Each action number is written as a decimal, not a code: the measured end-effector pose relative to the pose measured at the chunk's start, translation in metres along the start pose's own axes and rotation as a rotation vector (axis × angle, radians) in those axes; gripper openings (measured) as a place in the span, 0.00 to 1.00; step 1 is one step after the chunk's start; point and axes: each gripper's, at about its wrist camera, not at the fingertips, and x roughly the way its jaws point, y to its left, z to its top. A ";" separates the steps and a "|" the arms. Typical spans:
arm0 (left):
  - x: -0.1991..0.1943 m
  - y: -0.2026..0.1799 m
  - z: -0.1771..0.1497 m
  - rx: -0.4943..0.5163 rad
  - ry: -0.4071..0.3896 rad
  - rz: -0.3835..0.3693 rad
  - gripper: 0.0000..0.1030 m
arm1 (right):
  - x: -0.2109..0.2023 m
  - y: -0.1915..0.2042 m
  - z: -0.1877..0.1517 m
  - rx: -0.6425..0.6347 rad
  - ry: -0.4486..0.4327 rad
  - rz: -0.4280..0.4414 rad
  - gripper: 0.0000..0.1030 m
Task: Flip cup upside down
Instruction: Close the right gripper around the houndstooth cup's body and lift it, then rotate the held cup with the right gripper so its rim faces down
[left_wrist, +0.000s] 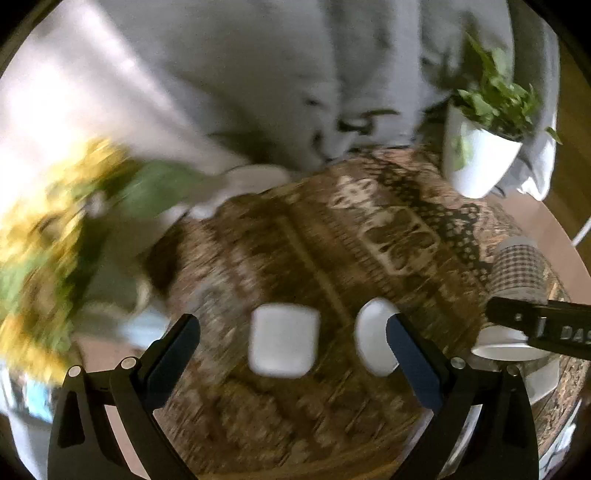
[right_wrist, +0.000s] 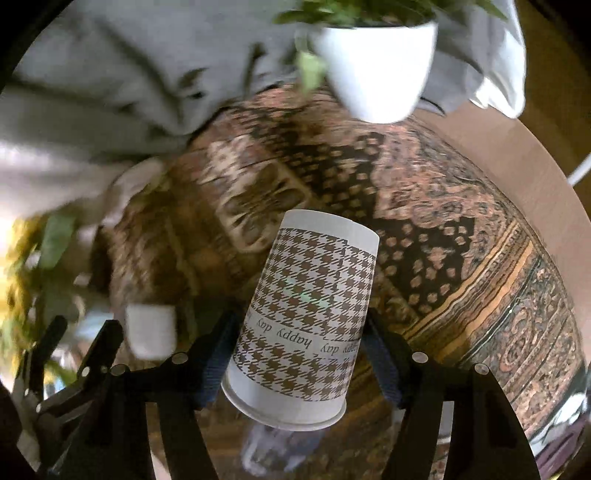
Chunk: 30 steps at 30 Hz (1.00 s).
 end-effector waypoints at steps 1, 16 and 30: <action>-0.006 0.009 -0.007 -0.030 -0.001 0.020 1.00 | -0.005 0.008 -0.007 -0.031 -0.002 0.009 0.66; -0.061 0.112 -0.143 -0.340 0.100 0.179 1.00 | 0.004 0.122 -0.119 -0.386 0.153 0.083 0.66; -0.032 0.126 -0.208 -0.397 0.266 0.203 1.00 | 0.063 0.161 -0.179 -0.541 0.312 -0.006 0.66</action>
